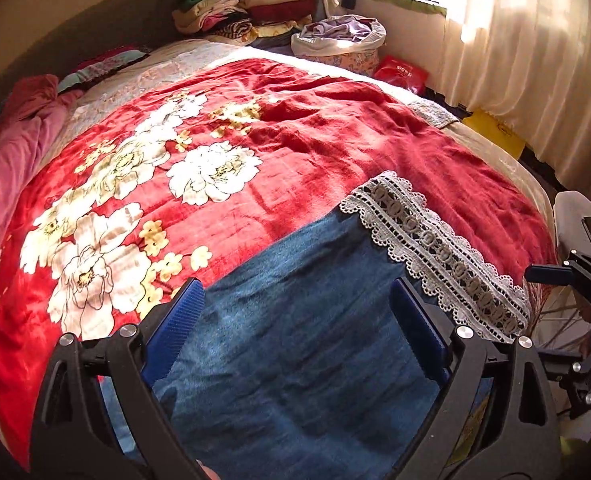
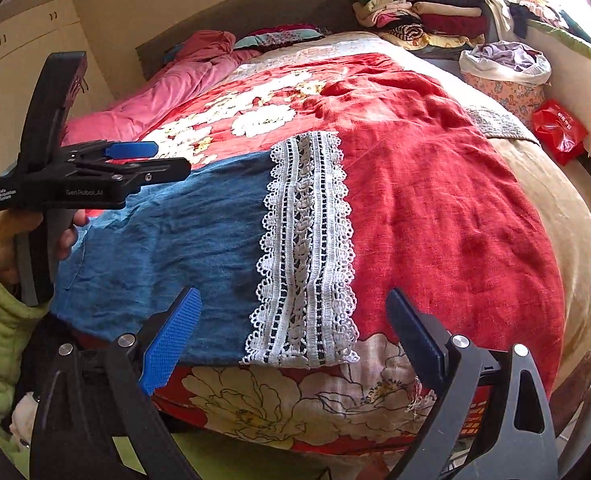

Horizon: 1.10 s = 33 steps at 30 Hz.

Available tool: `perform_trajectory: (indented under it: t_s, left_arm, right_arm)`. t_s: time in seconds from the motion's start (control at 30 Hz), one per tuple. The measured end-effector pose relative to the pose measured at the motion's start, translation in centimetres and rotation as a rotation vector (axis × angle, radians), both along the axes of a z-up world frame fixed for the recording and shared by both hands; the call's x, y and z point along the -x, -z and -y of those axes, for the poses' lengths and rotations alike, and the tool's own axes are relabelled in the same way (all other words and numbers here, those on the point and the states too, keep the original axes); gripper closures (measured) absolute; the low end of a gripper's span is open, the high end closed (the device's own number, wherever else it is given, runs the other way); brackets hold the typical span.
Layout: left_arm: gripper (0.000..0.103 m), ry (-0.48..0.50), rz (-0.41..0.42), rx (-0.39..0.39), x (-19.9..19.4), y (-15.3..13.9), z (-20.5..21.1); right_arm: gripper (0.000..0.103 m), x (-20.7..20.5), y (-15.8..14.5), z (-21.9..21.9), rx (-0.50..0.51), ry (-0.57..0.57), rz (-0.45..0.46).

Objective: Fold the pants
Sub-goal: 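Grasp the lace-trimmed leg edge with both tools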

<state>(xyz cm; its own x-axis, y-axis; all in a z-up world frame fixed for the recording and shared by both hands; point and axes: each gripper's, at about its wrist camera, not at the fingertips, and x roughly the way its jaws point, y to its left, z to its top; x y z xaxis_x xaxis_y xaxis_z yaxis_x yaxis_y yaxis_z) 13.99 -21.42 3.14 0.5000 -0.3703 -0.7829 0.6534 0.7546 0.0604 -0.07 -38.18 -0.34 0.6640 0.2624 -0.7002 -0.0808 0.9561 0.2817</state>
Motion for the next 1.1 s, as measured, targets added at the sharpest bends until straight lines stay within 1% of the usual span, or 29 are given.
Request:
perform_trajectory:
  t_s: [0.17, 0.57, 0.7, 0.73, 0.77, 0.8, 0.83, 0.87, 0.9, 0.93, 0.97, 1.1]
  left_arm:
    - [0.015, 0.002, -0.029, 0.000, -1.1, 0.8, 1.1]
    - [0.015, 0.064, -0.049, -0.015, -3.4, 2.5, 3.6]
    - [0.015, 0.089, -0.069, -0.004, -4.4, 3.0, 4.0]
    - [0.016, 0.094, -0.075, 0.000, -4.7, 3.2, 4.1]
    - [0.020, 0.099, -0.084, 0.004, -4.9, 3.3, 4.2]
    - [0.024, 0.106, -0.096, 0.015, -5.1, 3.5, 4.4]
    - [0.029, 0.110, -0.111, 0.025, -5.3, 3.7, 4.5]
    - [0.034, 0.111, -0.136, 0.037, -5.6, 4.0, 4.5]
    - [0.038, 0.114, -0.166, 0.050, -6.0, 4.4, 4.5]
    - [0.047, 0.120, -0.182, 0.058, -6.1, 4.7, 4.6]
    - [0.052, 0.134, -0.197, 0.064, -6.1, 4.9, 4.7]
    - [0.053, 0.185, -0.205, 0.075, -5.5, 5.1, 5.2]
  right_arm:
    - [0.010, -0.3, 0.6, -0.4, 0.004, -0.016, -0.001]
    - [0.010, -1.2, 2.0, -0.6, -0.060, -0.014, -0.013]
    - [0.011, -1.6, 2.4, -0.6, -0.057, -0.013, -0.025]
    - [0.012, -1.7, 2.5, -0.6, -0.057, -0.011, -0.026]
    - [0.014, -1.8, 2.7, -0.6, -0.055, -0.008, -0.027]
    - [0.018, -1.9, 2.7, -0.5, -0.052, 0.002, -0.027]
    - [0.022, -1.9, 2.8, -0.4, -0.056, 0.015, -0.024]
    - [0.023, -1.9, 2.8, -0.3, -0.067, 0.022, -0.022]
    - [0.032, -2.0, 2.7, -0.2, -0.075, 0.022, -0.020]
    - [0.041, -1.9, 2.7, -0.3, -0.073, 0.018, -0.018]
    - [0.042, -1.9, 2.6, -0.3, -0.069, 0.010, -0.013]
    - [0.045, -1.9, 2.7, -0.3, -0.074, -0.003, -0.010]
